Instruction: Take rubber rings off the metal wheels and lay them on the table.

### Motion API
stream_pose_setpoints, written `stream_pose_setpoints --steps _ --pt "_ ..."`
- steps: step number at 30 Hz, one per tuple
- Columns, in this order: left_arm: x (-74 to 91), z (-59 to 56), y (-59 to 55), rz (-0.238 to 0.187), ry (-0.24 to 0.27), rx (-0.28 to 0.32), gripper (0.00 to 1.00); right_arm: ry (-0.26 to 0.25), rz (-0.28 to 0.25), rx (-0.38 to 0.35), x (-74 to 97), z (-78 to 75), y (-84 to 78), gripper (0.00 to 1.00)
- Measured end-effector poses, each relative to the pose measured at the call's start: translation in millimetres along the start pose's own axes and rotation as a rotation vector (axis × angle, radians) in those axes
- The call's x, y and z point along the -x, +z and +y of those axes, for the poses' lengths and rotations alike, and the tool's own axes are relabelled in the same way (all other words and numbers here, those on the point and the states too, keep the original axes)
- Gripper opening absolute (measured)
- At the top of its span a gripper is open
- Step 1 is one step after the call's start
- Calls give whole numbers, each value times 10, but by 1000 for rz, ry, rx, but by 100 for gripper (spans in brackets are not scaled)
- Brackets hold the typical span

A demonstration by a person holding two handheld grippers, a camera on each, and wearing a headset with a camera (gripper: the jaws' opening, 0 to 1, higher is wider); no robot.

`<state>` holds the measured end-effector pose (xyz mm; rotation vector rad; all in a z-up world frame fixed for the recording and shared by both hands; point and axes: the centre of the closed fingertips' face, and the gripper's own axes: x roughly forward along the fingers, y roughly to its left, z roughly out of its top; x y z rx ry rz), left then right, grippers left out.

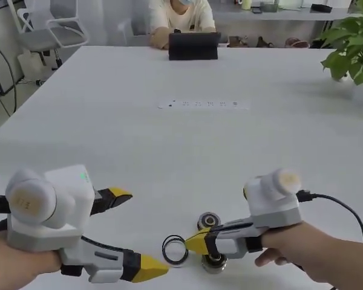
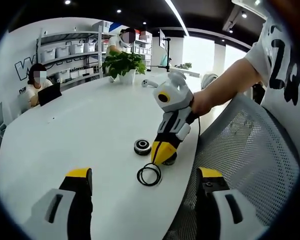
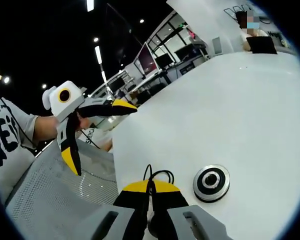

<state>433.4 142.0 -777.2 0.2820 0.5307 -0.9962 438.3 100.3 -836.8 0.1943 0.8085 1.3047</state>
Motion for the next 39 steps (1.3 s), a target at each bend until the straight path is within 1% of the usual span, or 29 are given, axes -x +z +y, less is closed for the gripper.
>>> stream_pose_setpoints --steps 5,8,26,35,39 --pt "-9 1 -17 5 -1 2 83 -3 20 9 -24 -6 -31 0" --pt "-13 6 -24 7 -1 2 83 -17 36 30 -32 -24 -49 0" --pt "-20 -1 -58 18 -2 11 82 -67 29 51 -28 -115 -28 0" --pt "-24 -7 -78 24 -5 16 82 -95 47 59 -55 -183 -50 0" --pt "-26 1 -88 26 -4 19 82 -102 46 66 -60 -194 -34 1"
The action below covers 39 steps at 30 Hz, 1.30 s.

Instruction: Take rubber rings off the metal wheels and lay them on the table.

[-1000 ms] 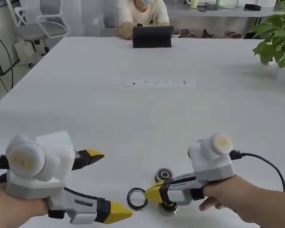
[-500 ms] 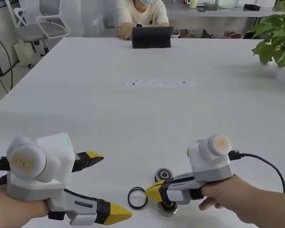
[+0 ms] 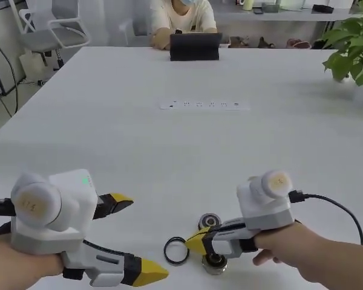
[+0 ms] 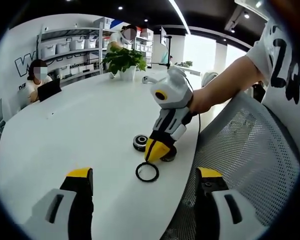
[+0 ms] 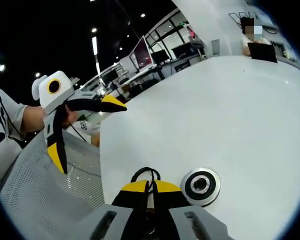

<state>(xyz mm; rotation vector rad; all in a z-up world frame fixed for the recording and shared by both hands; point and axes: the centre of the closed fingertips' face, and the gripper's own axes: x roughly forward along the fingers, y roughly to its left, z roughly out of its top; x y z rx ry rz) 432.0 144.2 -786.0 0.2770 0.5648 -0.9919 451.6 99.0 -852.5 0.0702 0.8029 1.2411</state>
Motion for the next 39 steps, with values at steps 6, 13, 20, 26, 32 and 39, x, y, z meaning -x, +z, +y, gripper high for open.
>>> stream_pose_setpoints --steps 6,13,20,26,32,39 --pt "-7 2 -10 4 -1 2 82 -15 2 10 -11 -35 5 0" --pt "-8 2 -12 5 -3 7 81 -1 -59 -11 55 -20 108 2" --pt "-19 -6 -4 8 -10 8 81 17 -114 -9 118 36 221 6" --pt "-25 42 33 7 -6 5 80 22 -175 -4 215 50 351 9" --pt "-56 68 83 4 -8 4 79 4 -212 -5 341 -2 397 13" --pt "-106 118 157 -1 -8 -15 76 -33 -252 -12 519 -127 427 16"
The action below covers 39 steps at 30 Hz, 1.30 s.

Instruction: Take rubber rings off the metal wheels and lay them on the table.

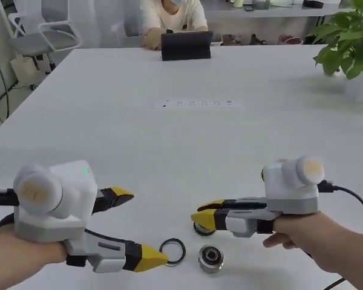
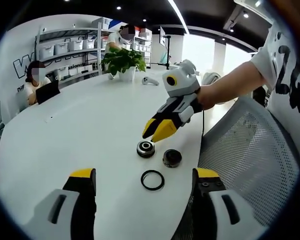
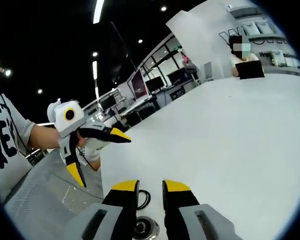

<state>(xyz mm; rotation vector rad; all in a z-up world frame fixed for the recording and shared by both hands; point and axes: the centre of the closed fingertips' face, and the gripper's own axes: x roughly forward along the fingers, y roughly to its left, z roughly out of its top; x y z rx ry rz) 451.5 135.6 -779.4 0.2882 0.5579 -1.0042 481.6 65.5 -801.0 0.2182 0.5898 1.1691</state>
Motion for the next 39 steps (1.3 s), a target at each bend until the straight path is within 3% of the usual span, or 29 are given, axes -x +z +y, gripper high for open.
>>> stream_pose_setpoints --steps 11,26,39 --pt "-134 82 114 -15 -1 0 74 -67 -51 24 209 -203 102 23" --pt "-404 119 162 -13 -21 4 66 -134 -3 82 330 -403 -133 26" --pt "-633 91 111 14 -46 6 59 -120 64 135 225 -396 -355 25"
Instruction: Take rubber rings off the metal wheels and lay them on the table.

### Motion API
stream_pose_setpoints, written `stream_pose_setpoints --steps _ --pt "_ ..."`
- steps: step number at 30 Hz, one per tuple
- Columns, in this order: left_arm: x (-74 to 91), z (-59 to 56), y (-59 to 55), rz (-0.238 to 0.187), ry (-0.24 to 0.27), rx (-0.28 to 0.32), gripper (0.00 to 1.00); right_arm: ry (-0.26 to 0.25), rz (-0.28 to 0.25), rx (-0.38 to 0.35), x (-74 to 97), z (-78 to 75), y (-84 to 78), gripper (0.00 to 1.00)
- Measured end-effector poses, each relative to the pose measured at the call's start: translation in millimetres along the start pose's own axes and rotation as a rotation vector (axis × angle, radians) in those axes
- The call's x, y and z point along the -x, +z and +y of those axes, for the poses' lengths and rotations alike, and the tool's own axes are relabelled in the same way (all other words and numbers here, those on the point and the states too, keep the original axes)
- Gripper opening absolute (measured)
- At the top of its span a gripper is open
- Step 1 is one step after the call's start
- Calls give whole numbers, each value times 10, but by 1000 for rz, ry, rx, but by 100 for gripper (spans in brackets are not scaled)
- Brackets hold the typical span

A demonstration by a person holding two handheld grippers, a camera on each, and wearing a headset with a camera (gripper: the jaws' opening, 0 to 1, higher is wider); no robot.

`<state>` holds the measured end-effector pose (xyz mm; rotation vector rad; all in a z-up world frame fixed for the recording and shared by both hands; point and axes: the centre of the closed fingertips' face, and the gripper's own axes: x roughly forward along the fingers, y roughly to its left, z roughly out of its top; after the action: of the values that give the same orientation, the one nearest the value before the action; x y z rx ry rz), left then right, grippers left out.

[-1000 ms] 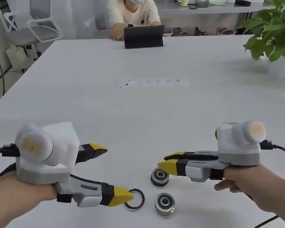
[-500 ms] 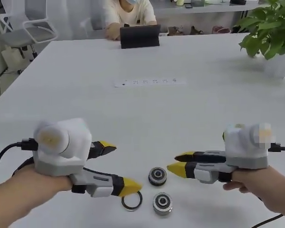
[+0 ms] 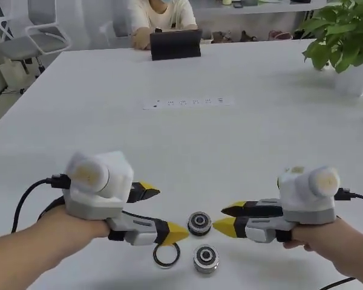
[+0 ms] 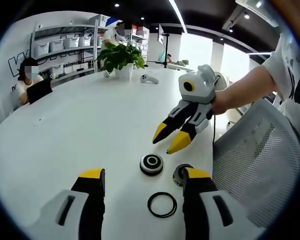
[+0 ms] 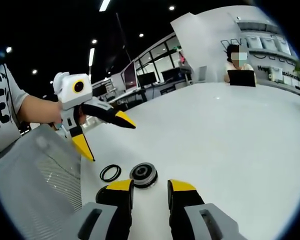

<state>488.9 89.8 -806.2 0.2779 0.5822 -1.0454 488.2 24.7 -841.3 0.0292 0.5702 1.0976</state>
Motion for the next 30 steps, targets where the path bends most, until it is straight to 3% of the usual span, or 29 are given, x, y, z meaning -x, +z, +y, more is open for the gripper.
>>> stream_pose_setpoints --steps 19,30 --pt "-248 -104 -45 35 -62 2 43 18 42 72 -142 59 -93 19" --pt "-359 -142 -32 44 -78 -7 39 18 61 108 -185 73 -130 16"
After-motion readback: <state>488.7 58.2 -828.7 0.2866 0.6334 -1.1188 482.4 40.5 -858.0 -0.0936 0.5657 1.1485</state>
